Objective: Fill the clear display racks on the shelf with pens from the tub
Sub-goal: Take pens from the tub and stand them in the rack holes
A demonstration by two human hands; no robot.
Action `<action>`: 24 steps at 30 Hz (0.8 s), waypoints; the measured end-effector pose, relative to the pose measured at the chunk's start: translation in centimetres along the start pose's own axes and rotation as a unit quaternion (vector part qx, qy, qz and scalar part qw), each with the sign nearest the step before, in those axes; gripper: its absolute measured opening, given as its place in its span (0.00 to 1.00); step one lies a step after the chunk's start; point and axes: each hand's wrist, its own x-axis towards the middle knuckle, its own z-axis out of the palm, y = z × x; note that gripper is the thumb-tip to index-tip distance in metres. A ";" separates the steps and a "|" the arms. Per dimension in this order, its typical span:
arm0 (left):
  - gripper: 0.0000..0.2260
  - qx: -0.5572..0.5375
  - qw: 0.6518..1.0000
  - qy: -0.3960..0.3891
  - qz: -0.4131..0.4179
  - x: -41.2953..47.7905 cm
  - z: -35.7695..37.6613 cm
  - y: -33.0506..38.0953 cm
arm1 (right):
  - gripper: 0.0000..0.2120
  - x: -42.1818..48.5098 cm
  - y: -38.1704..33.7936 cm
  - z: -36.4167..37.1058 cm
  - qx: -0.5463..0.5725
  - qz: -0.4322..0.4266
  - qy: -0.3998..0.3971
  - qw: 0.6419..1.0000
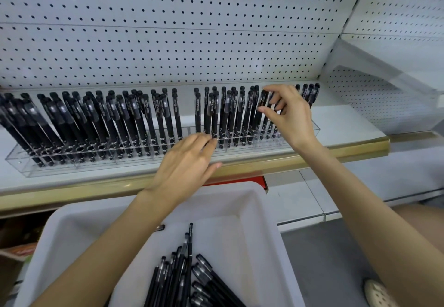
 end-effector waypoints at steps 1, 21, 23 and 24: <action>0.23 0.003 1.000 0.004 0.003 -0.1 -0.1 0.0 | 0.19 0.0 0.0 -0.1 0.002 0.003 -0.004 1.000; 0.25 -0.173 0.972 -0.058 -0.150 -19.3 3.6 -1.3 | 0.15 -18.9 -6.5 2.2 0.083 0.088 -0.262 0.957; 0.22 -0.189 0.960 -0.079 -0.194 -21.9 4.6 -1.3 | 0.16 -22.3 -6.8 3.3 0.094 0.133 -0.284 0.945; 0.22 -0.195 0.953 -0.092 -0.211 -23.0 5.2 -1.3 | 0.16 -23.7 -6.9 3.8 0.095 0.153 -0.292 0.939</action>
